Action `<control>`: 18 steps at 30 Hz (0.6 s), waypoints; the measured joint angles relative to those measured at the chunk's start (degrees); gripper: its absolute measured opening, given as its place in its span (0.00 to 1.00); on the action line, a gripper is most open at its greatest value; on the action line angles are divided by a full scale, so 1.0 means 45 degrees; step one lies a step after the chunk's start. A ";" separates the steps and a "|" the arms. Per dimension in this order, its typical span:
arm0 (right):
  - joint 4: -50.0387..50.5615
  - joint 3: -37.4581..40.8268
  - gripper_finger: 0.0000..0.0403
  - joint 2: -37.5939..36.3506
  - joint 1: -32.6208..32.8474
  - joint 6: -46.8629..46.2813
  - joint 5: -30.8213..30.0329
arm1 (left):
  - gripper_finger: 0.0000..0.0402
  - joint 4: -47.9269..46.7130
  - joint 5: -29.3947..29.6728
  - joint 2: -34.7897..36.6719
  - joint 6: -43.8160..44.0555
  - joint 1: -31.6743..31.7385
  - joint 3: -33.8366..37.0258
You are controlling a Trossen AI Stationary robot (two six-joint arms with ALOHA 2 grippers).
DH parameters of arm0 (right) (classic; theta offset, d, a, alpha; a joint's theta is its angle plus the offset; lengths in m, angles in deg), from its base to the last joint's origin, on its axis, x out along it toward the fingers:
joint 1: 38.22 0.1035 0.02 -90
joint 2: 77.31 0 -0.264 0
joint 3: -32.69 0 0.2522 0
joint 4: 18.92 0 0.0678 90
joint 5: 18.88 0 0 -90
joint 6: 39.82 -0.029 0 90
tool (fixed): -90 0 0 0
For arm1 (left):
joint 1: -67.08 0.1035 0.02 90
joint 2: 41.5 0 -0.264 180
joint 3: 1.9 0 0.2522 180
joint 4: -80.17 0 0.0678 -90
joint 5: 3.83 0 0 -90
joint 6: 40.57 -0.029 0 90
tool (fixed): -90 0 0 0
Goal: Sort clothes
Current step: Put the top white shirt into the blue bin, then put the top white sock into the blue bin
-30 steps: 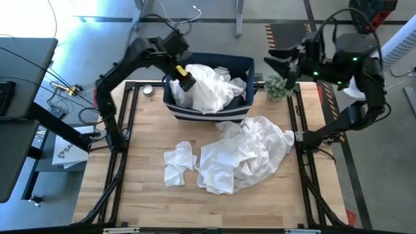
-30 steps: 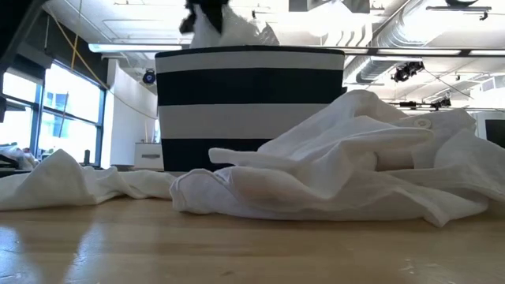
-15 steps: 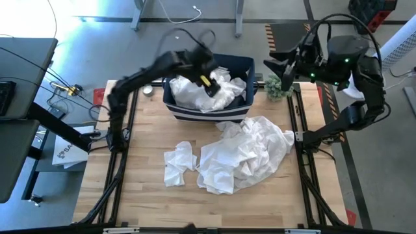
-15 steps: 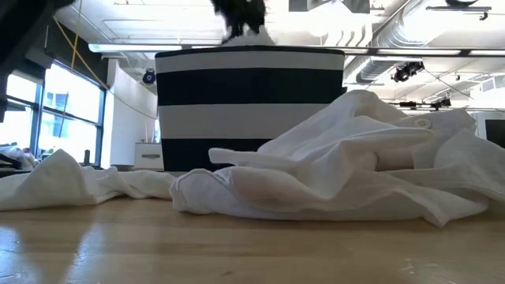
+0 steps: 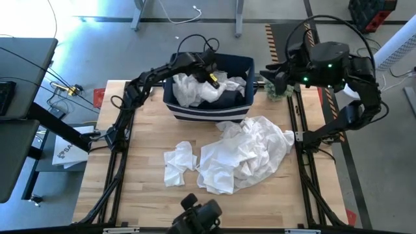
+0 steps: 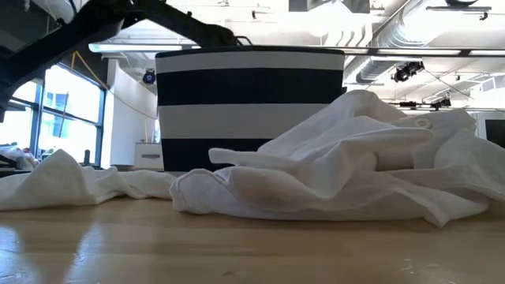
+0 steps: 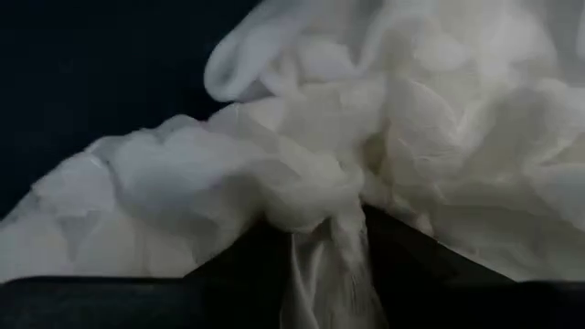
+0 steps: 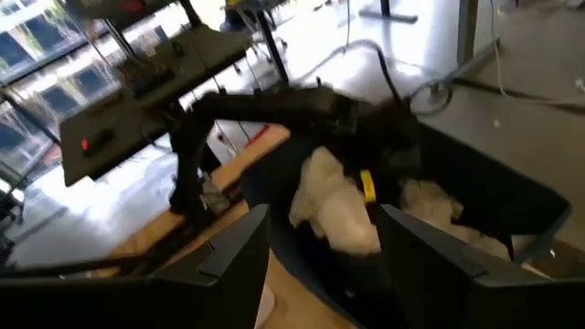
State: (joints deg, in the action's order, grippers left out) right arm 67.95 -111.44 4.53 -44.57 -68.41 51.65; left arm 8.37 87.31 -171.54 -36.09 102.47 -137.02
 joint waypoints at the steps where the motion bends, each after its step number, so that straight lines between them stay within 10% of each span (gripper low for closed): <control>1: 0.0130 0.0000 0.49 0.0015 0.0000 -0.0203 0.0056 | 0.33 -0.0023 -0.0021 0.0089 0.0003 0.0034 -0.0035; 18: 0.0780 -0.0001 0.49 0.0156 -0.0010 0.1534 -0.1958 | 0.33 -0.1700 0.0148 0.6170 0.0937 -0.1780 -0.0611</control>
State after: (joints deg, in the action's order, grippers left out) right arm 71.46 -111.44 5.23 -44.61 -61.51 42.84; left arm 0.72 87.98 -143.78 -31.87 94.46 -139.77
